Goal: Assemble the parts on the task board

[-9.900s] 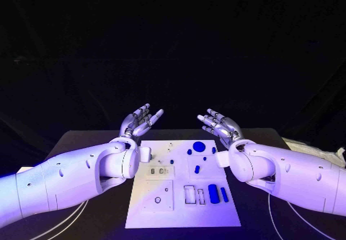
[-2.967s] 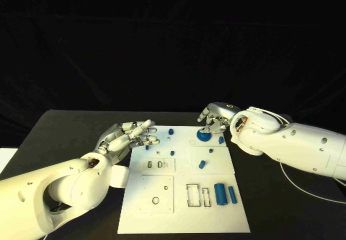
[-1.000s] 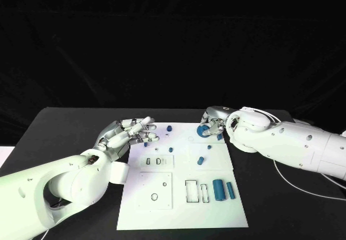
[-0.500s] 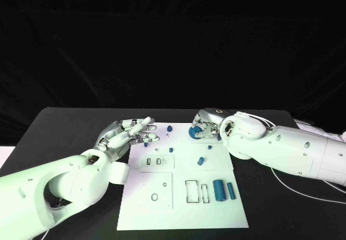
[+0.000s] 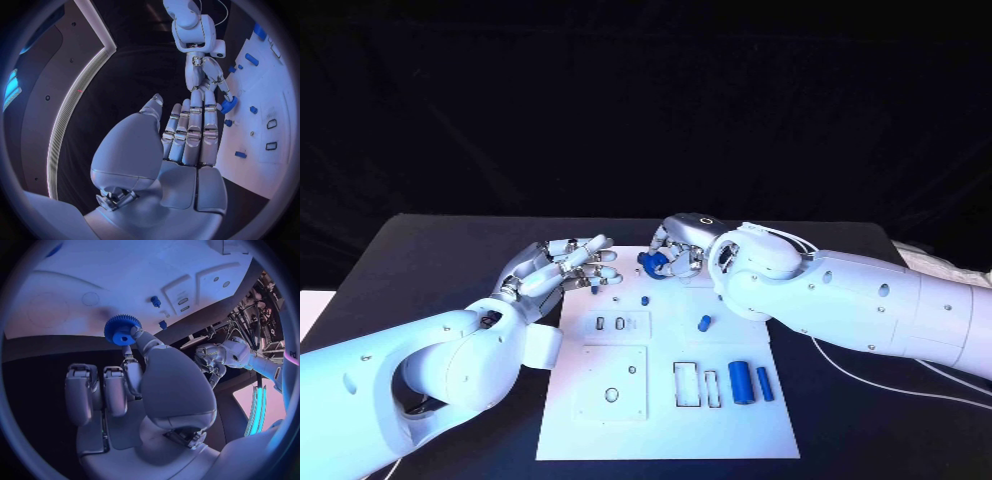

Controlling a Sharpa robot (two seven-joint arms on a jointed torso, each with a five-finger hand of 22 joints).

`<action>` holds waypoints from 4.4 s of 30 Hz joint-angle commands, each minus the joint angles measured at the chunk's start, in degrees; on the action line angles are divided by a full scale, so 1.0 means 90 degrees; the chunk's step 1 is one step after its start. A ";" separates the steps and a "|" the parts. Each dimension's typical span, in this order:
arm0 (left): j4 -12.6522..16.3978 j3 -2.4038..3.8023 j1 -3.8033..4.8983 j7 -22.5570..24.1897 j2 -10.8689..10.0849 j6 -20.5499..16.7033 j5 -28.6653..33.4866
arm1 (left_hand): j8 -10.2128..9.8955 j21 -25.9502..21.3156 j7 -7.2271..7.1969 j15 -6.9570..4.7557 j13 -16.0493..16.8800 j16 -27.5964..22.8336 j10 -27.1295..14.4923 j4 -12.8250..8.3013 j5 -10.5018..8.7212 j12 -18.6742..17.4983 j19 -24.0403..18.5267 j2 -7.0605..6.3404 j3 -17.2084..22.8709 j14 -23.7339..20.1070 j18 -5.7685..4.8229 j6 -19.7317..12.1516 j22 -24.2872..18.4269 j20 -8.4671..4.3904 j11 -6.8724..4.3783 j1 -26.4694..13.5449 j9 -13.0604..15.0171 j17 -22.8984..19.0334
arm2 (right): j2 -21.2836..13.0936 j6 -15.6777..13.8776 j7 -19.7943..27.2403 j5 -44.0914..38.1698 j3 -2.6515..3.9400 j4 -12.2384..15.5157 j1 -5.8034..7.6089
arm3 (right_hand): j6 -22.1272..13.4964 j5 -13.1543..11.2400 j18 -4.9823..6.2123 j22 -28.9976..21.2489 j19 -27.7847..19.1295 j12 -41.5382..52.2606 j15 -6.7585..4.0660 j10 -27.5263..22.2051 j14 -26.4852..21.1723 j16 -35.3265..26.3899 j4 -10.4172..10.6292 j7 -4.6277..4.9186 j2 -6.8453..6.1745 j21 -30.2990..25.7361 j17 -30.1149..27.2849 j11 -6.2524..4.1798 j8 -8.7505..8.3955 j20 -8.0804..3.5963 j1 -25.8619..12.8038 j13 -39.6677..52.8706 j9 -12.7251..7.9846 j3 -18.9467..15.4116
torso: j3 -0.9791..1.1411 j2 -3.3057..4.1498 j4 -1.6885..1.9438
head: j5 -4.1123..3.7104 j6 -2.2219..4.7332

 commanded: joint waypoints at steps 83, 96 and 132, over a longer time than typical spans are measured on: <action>0.0044 0.0006 0.0008 -0.0020 -0.0017 0.0116 0.0013 | -0.0079 -0.0052 0.0026 0.0020 0.0003 -0.0084 0.0010 -0.0078 -0.0022 -0.0074 0.0044 0.0046 -0.0007 -0.0026 0.0073 -0.0011 -0.0026 0.0027 0.0011 0.0059 -0.0004 0.0068 | 0.0420 -0.0609 0.0445 0.0736 -0.0067 -0.0626 -0.0207 | -0.1171 0.0366 -0.0072 0.0431 0.0090 -0.0386 0.0238 -0.0214 0.0578 0.0215 0.0608 0.0331 -0.0088 0.0029 0.1282 0.0351 -0.0429 0.0225 -0.0788 0.0065 -0.0096 -0.0579 | 0.0025 0.0008 -0.0015 | 0.0049 -0.0064; -0.0059 0.0005 0.0008 -0.0003 -0.0039 0.0133 0.0014 | -0.0084 -0.0056 0.0025 0.0021 0.0003 -0.0091 0.0011 -0.0090 -0.0022 -0.0081 0.0046 0.0056 -0.0002 -0.0027 0.0073 -0.0011 -0.0029 0.0027 0.0011 0.0073 -0.0003 0.0078 | -0.1356 -0.0225 0.1806 0.2707 0.0043 0.0370 0.0124 | -0.0798 0.0305 -0.0071 0.0426 0.0086 -0.0313 0.0174 -0.0172 0.0574 0.0207 0.0234 0.0262 -0.0131 0.0024 0.1273 0.0279 -0.0387 0.0164 -0.0351 0.0139 -0.0086 -0.0441 | 0.0045 -0.0023 -0.0127 | 0.0004 -0.0012; -0.0285 0.0003 0.0003 0.0018 0.0046 0.0165 0.0014 | -0.0081 -0.0065 0.0011 0.0013 0.0008 -0.0107 0.0045 -0.0122 -0.0022 -0.0086 0.0056 0.0081 0.0009 -0.0019 0.0075 0.0018 -0.0035 0.0024 -0.0001 0.0110 0.0004 0.0109 | -0.1617 -0.0078 0.2643 0.2756 -0.0042 -0.1094 -0.0485 | -0.1027 0.0299 -0.0072 0.0433 0.0075 -0.0589 0.0210 -0.0282 0.0579 0.0221 -0.0032 0.0302 -0.0266 0.0019 0.1311 0.0317 -0.0419 0.0197 -0.0242 -0.0019 -0.0095 -0.0630 | 0.0134 -0.0034 -0.0224 | -0.0001 -0.0027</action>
